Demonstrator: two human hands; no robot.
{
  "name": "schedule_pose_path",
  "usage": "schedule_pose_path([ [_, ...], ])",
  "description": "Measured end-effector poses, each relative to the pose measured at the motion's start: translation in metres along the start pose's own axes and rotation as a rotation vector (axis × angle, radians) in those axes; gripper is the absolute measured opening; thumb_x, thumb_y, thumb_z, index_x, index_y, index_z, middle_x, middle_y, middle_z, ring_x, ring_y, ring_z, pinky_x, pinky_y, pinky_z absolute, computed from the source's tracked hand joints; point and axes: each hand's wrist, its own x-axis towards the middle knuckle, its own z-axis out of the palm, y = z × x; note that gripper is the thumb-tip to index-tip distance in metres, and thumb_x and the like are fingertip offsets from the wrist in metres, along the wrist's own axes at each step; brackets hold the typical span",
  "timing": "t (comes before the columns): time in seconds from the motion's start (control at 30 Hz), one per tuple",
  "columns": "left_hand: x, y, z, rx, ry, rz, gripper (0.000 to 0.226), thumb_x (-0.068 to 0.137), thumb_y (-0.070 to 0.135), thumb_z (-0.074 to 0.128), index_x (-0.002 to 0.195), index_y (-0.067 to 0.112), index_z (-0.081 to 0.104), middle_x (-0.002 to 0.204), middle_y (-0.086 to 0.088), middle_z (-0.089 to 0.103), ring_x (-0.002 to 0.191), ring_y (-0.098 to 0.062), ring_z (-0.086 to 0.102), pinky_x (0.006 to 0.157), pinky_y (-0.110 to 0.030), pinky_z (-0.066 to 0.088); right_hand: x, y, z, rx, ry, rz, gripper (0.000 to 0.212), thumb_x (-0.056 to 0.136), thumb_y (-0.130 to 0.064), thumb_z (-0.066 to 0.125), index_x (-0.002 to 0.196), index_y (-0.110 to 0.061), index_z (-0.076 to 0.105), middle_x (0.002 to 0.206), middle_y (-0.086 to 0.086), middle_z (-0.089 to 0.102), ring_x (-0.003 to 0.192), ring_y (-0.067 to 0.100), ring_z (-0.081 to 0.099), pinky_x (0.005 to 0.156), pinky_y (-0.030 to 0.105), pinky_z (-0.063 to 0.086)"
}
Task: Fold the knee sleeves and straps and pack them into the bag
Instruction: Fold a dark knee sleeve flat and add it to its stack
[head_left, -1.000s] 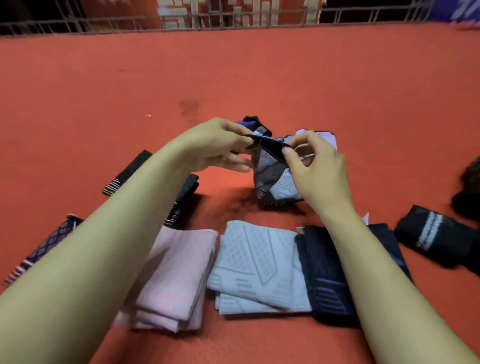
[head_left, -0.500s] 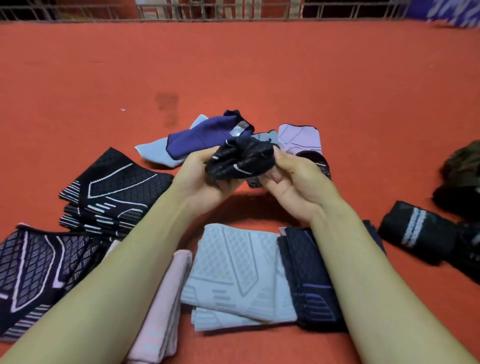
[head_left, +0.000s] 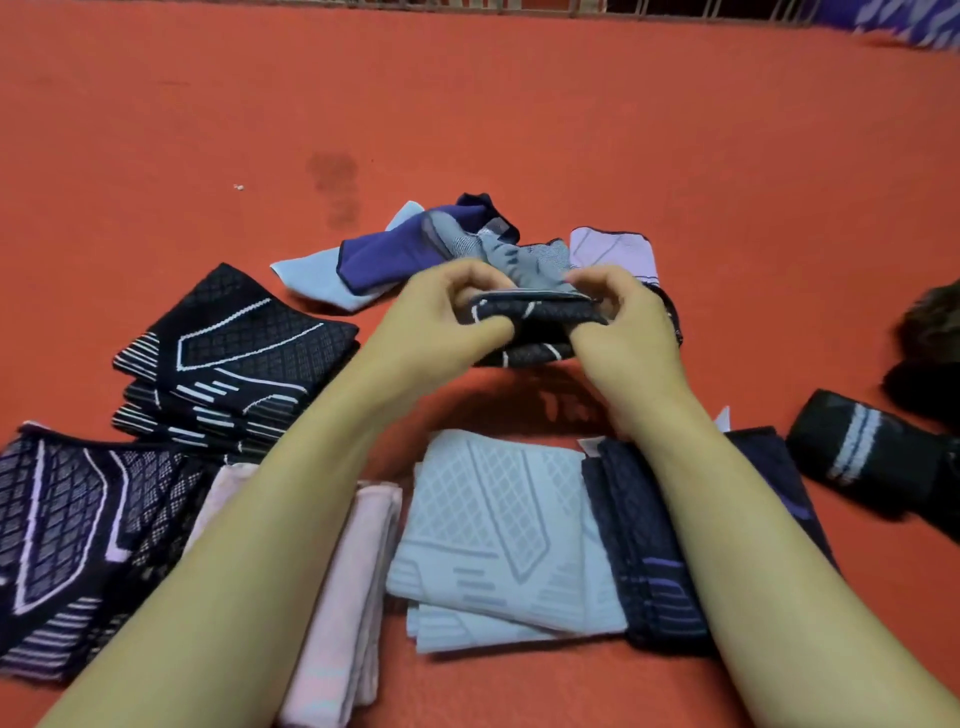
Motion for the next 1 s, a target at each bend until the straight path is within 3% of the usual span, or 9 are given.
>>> schedule_pose_path([
  [0.13,0.006,-0.010,-0.005,0.105,0.258,0.019,0.010,0.081,0.022,0.059,0.090,0.023,0.061,0.087,0.010,0.068,0.081,-0.005,0.061,0.073,-0.024,0.047,-0.010,-0.013,0.008,0.544,-0.279,0.228,0.040,0.093,0.016,0.048,0.105,-0.017,0.067,0.092,0.003,0.075,0.083,0.018,0.070,0.078,0.035,0.058],
  [0.23,0.007,-0.004,-0.004,-0.025,0.228,-0.099,0.015,0.078,0.025,0.055,0.089,0.023,0.064,0.082,0.005,0.067,0.077,-0.013,0.062,0.073,-0.038,0.057,-0.012,-0.015,0.002,0.749,-0.517,0.311,0.032,0.098,-0.002,0.053,0.128,-0.007,0.064,0.112,0.012,0.071,0.102,0.024,0.067,0.098,0.044,0.054],
  [0.37,0.006,0.007,-0.006,-0.298,0.079,-0.230,0.022,0.094,0.003,0.048,0.093,0.010,0.069,0.080,-0.004,0.066,0.067,-0.012,0.062,0.061,-0.025,0.053,-0.015,-0.016,-0.006,0.975,-0.712,0.278,0.059,0.092,-0.014,0.066,0.145,0.003,0.049,0.136,0.022,0.061,0.125,0.033,0.058,0.112,0.050,0.046],
  [0.43,0.004,0.009,-0.009,-0.509,0.021,-0.342,0.021,0.082,0.001,0.049,0.082,0.010,0.067,0.085,-0.006,0.066,0.074,-0.019,0.062,0.066,-0.026,0.052,-0.014,-0.015,-0.004,0.724,-0.650,0.194,0.040,0.092,-0.003,0.066,0.130,-0.006,0.055,0.122,0.016,0.070,0.109,0.026,0.068,0.091,0.039,0.059],
  [0.53,-0.001,0.015,-0.009,-0.609,0.006,-0.418,0.017,0.053,0.005,0.044,0.062,0.019,0.042,0.065,0.000,0.045,0.056,-0.016,0.046,0.057,-0.024,0.044,-0.011,-0.009,0.007,-0.064,-0.273,-0.061,0.030,0.082,-0.005,0.071,0.100,-0.026,0.058,0.083,-0.005,0.074,0.071,0.013,0.066,0.068,0.025,0.051],
  [0.6,-0.004,0.022,-0.005,-0.553,-0.065,-0.379,0.020,0.047,0.010,0.045,0.063,0.020,0.041,0.064,0.003,0.039,0.053,-0.013,0.039,0.052,-0.022,0.039,-0.011,-0.006,0.013,-0.238,-0.107,-0.116,0.024,0.077,-0.011,0.066,0.093,-0.027,0.056,0.072,-0.009,0.071,0.066,0.010,0.062,0.062,0.023,0.045],
  [0.73,0.000,0.021,0.002,-0.557,-0.281,-0.284,0.014,0.077,0.013,0.060,0.067,0.020,0.067,0.079,0.002,0.066,0.074,-0.014,0.064,0.070,-0.027,0.055,-0.009,-0.001,0.003,-0.173,0.009,-0.096,0.031,0.076,-0.001,0.058,0.095,-0.025,0.061,0.080,-0.008,0.070,0.074,0.005,0.059,0.062,0.015,0.039],
  [0.87,-0.008,0.017,-0.008,-0.481,-0.502,-0.099,0.027,0.086,0.002,0.067,0.107,0.014,0.054,0.102,-0.008,0.064,0.087,-0.022,0.062,0.072,-0.027,0.057,-0.007,0.002,0.004,-0.231,0.002,-0.103,0.028,0.080,-0.003,0.064,0.094,-0.028,0.064,0.099,0.000,0.069,0.091,0.019,0.061,0.075,0.010,0.044],
  [1.0,0.003,0.017,0.000,-0.385,0.018,-0.022,0.011,0.082,0.015,0.062,0.075,0.021,0.056,0.067,0.006,0.060,0.063,-0.010,0.055,0.058,-0.022,0.044,-0.011,-0.007,0.009,0.349,-0.334,0.091,0.042,0.085,0.013,0.045,0.101,-0.013,0.074,0.093,0.014,0.075,0.090,0.032,0.072,0.080,0.044,0.062],
])
